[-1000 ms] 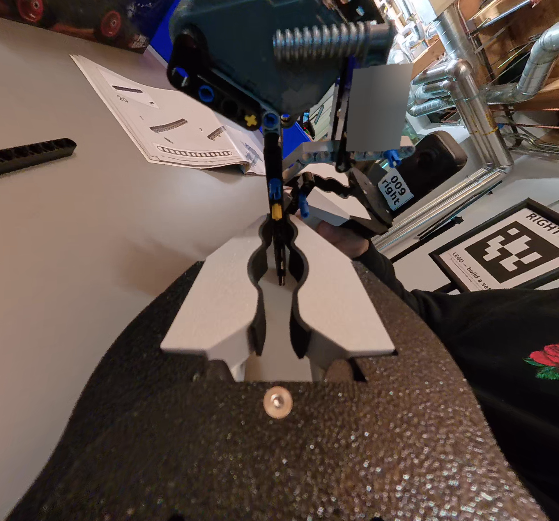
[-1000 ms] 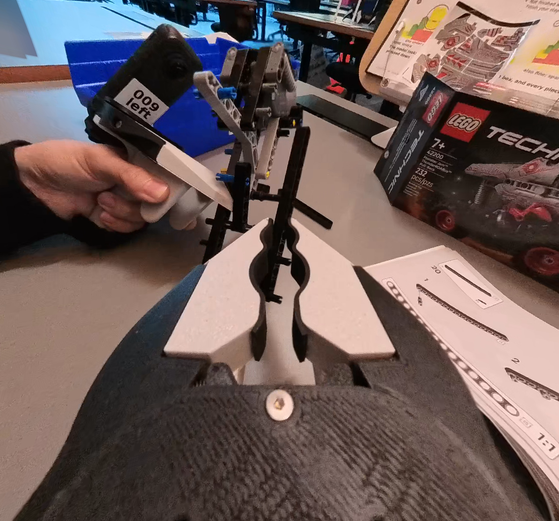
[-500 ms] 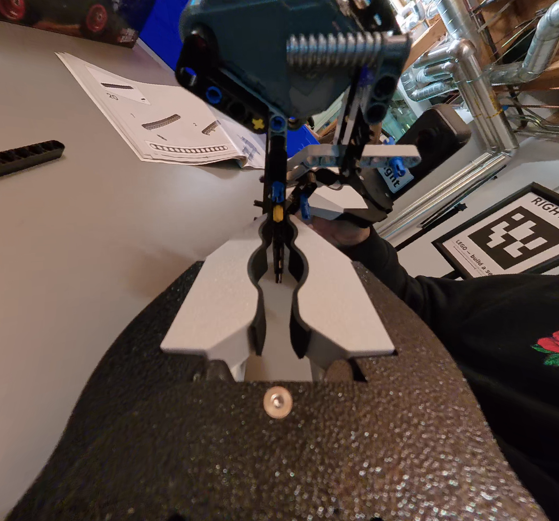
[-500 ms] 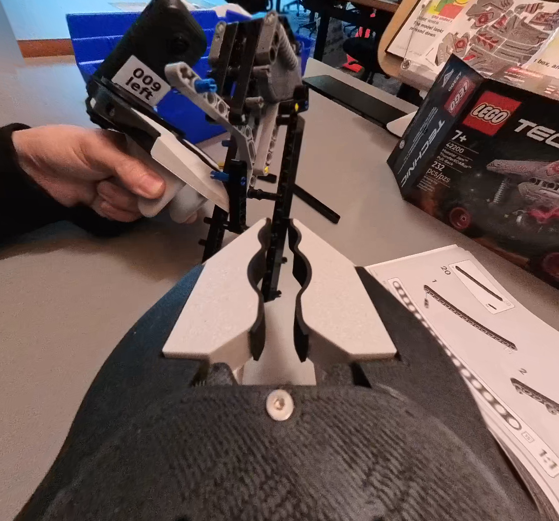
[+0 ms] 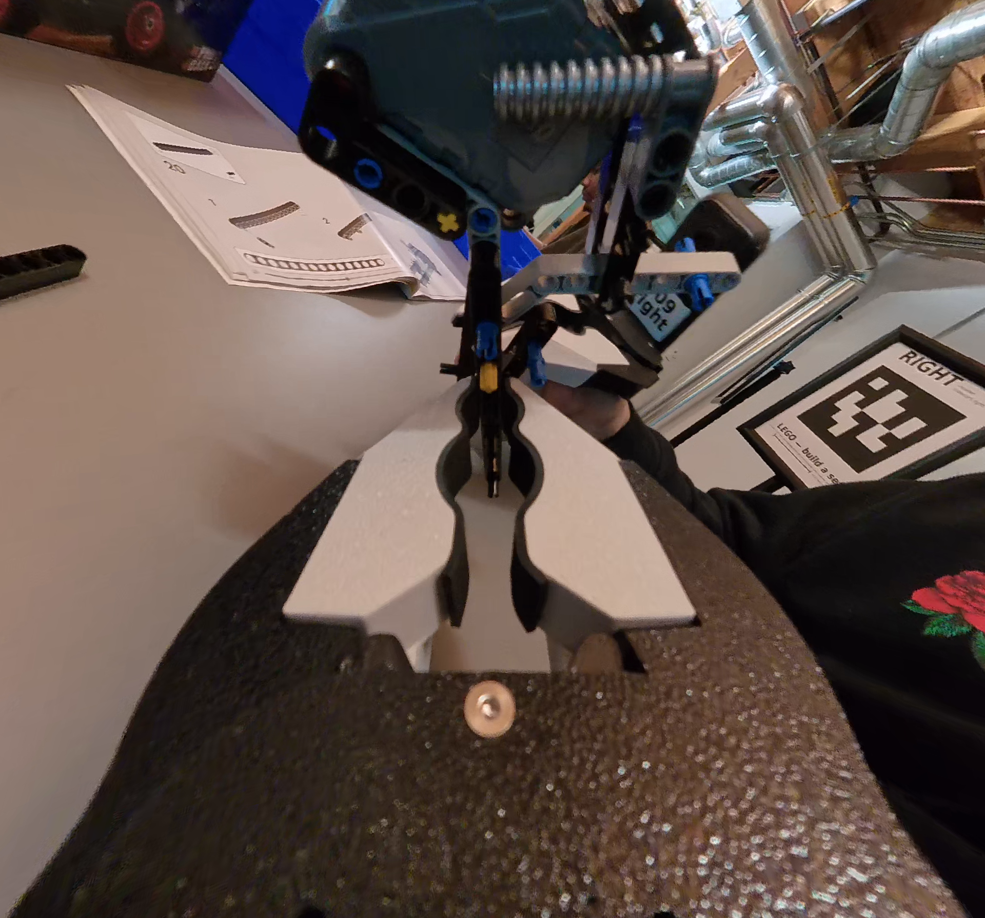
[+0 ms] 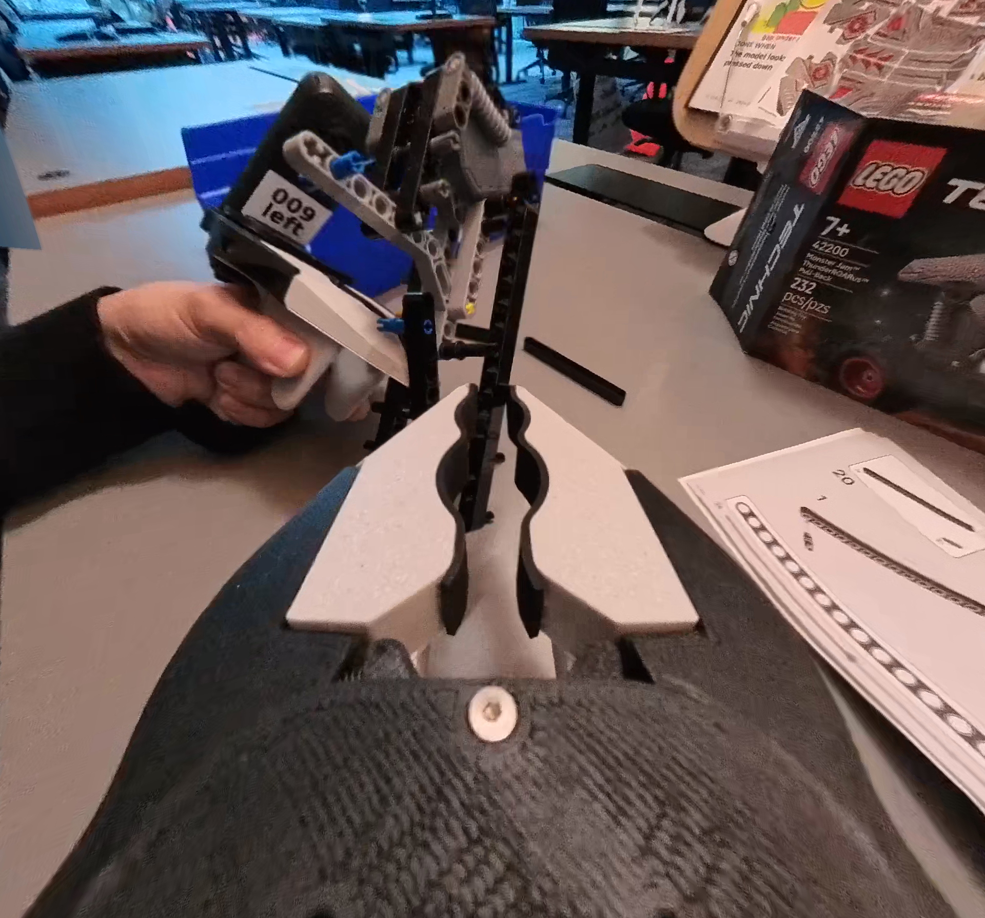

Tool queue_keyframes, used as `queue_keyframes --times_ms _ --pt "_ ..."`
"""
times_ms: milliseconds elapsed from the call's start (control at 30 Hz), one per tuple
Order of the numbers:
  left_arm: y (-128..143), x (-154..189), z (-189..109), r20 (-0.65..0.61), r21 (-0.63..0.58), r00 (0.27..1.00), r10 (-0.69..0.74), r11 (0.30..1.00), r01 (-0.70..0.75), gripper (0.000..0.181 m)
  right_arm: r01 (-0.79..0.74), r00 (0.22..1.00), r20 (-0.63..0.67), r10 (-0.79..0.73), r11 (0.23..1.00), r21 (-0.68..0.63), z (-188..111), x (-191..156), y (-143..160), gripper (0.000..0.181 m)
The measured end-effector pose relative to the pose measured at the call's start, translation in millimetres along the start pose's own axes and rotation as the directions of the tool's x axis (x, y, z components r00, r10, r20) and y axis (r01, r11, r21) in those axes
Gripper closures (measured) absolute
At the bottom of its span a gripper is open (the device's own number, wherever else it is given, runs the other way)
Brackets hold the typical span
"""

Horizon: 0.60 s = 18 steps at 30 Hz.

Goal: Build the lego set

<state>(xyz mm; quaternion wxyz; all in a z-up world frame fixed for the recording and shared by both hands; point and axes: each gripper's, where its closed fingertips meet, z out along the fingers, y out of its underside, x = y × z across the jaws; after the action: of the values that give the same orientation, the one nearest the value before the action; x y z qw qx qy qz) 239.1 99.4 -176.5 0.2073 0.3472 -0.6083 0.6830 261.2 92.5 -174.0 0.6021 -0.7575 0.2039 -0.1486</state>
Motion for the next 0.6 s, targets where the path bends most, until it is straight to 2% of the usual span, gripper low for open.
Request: queue_keyframes --times_ms 100,167,267,367,433,500,567,600 --pt "2.5 3.7 2.5 -0.018 -0.016 1.0 0.013 1.0 -0.013 0.176 -0.094 0.992 0.085 0.091 0.995 0.024 -2.8 -5.1 -1.1 0.174" --pt "3.5 4.3 4.1 -0.019 -0.021 1.0 0.016 1.0 -0.016 0.176 -0.114 0.99 0.091 0.111 0.993 0.025 -2.7 -3.9 -0.4 0.174" --pt "2.9 2.2 2.9 -0.005 -0.019 1.0 0.017 1.0 -0.018 0.176 -0.028 0.999 -0.025 0.028 0.999 0.015 -5.2 9.9 0.8 0.174" --pt "-0.6 1.4 0.2 0.003 -0.002 1.0 0.025 1.0 -0.025 0.176 0.202 0.959 -0.195 -0.204 0.979 -0.031 -10.9 20.0 -3.1 0.174" --pt "-1.6 1.7 -0.4 0.002 0.004 1.0 0.019 1.0 -0.019 0.176 0.4 0.861 -0.286 -0.421 0.907 -0.133 -13.4 21.6 -2.4 0.174" --pt "-0.2 1.9 -0.6 0.003 -0.009 1.0 0.012 1.0 -0.012 0.176 0.53 0.721 -0.338 -0.605 0.795 -0.295 -16.7 28.2 5.4 0.174" --pt "1.8 -2.3 -2.2 0.035 -0.029 0.999 0.022 0.999 -0.021 0.176 0.555 0.623 -0.277 -0.731 0.663 -0.501 -19.4 38.0 32.7 0.173" --pt "2.2 -3.6 -3.1 0.043 -0.033 0.999 0.022 0.999 -0.021 0.176 0.55 0.617 -0.248 -0.746 0.635 -0.543 -19.5 37.9 44.4 0.173"
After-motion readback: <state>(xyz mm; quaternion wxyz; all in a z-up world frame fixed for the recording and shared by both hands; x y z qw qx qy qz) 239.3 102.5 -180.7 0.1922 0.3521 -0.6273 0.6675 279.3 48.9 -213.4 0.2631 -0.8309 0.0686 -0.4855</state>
